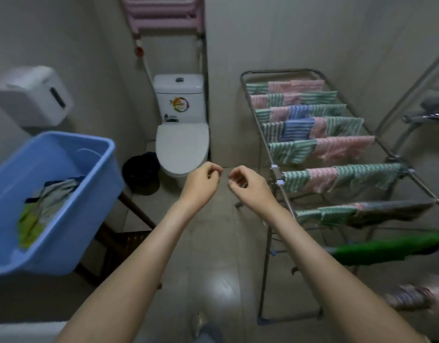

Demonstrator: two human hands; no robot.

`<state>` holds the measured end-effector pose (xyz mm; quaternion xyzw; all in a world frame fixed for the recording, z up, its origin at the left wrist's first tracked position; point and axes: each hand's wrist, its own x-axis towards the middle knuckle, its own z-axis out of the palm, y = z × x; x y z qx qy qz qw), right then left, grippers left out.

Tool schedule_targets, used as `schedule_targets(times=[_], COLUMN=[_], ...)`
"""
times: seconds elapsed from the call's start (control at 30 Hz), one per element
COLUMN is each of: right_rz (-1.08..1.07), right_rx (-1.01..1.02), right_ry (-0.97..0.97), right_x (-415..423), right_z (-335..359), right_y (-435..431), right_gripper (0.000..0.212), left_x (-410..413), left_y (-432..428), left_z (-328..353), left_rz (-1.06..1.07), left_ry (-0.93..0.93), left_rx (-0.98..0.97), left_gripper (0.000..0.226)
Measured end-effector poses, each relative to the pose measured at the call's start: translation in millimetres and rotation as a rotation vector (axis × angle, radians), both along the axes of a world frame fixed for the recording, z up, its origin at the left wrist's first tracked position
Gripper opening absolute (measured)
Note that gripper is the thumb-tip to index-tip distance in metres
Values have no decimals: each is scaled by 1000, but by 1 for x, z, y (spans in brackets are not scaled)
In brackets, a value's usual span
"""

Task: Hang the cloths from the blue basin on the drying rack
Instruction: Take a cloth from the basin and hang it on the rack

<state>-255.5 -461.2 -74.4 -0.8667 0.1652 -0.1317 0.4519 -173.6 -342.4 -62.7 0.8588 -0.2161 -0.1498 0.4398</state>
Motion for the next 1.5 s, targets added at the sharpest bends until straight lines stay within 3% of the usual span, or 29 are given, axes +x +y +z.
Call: schedule_targets(times=[0.13, 0.23, 0.4, 0.5, 0.63, 0.73, 0.87, 1.03, 1.17, 1.27, 1.3, 1.37, 1.5], right_rz=[150, 248, 512, 665, 945, 1096, 1280, 1455, 1603, 1569, 1553, 1544, 1555], right_rx=[18, 73, -38, -19, -129, -233, -389, -586, -725, -837, -876, -833, -492], right_ry=[38, 36, 36, 60, 146, 207, 250, 279, 248, 110, 48, 18, -10], right_x=[81, 125, 217, 265, 319, 361, 415, 441, 444, 442, 442, 445, 447], right_z=[4, 13, 22, 21, 10, -7, -31, -71, -99, -111, -113, -117, -101], right_y=[42, 66, 144, 195, 253, 281, 321, 360, 389, 397, 398, 401, 402], right_gripper=[2, 12, 8, 22, 12, 29, 34, 41, 52, 42, 39, 34, 10], left_x=[59, 87, 136, 157, 179, 196, 203, 200, 195, 196, 197, 199, 206], left_y=[46, 75, 166, 219, 283, 317, 338, 346, 358, 362, 363, 363, 369], left_z=[-1, 4, 8, 2, -11, -17, -20, -31, -46, -51, -52, -52, -55], left_rz=[136, 191, 462, 645, 873, 1003, 1182, 1264, 1314, 1297, 1291, 1248, 1172], left_ry=[3, 39, 68, 56, 47, 103, 164, 254, 314, 342, 348, 371, 383], left_rx=[-29, -59, -119, -111, 34, 118, 171, 187, 138, 109, 107, 105, 196], left_gripper=[24, 18, 17, 17, 19, 19, 23, 13, 27, 4, 13, 18, 24])
